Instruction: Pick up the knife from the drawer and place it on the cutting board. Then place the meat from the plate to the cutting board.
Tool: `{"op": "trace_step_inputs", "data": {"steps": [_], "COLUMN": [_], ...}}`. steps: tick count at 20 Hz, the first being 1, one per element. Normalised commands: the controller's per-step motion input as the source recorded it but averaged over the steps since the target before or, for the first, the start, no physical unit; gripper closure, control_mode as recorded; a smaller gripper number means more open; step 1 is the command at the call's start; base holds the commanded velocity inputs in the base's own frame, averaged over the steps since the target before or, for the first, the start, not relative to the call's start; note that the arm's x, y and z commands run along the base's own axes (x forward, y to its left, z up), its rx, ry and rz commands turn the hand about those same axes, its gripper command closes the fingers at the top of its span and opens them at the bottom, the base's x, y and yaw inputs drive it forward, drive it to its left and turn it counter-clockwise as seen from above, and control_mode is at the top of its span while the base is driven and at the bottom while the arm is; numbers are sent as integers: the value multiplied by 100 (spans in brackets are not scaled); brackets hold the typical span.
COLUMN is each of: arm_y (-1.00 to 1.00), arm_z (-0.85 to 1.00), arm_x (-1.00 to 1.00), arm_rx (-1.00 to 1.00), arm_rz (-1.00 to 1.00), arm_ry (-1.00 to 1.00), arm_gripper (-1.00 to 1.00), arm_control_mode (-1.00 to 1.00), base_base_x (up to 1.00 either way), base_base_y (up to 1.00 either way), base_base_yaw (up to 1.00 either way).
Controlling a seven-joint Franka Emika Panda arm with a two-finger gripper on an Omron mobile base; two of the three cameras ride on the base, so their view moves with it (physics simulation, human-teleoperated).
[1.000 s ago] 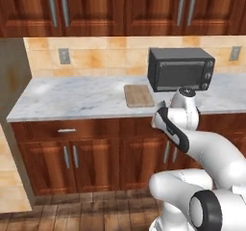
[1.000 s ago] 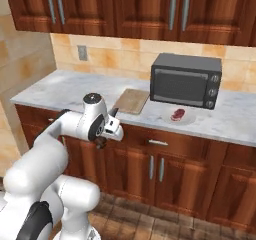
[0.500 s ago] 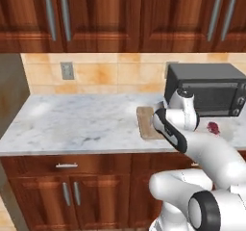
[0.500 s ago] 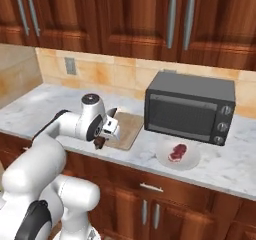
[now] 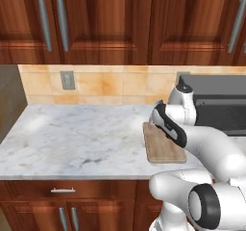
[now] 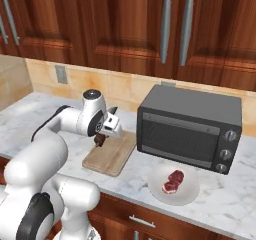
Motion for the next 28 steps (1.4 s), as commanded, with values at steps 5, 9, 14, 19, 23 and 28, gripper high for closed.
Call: {"op": "trace_step_inputs", "data": {"steps": [5,9,14,19,23,28], "arm_y": [0,0,0,0,0,-4], "arm_z": [0,0,0,0,-32,-44], "arm_x": [0,0,0,0,11,10], "arm_rx": [0,0,0,0,0,-1], "arm_rz": [0,0,0,0,-6,0], "arm_ry": [0,0,0,0,6,3], "arm_gripper": [100,100,100,100,100,100], "arm_control_mode": [100,100,100,100,-100,-100], "base_base_x": [74,73,62,30,0,0], "base_base_y": [-16,0,0,0,0,0], "base_base_yaw": [0,-15,-19,-16,0,0]}}
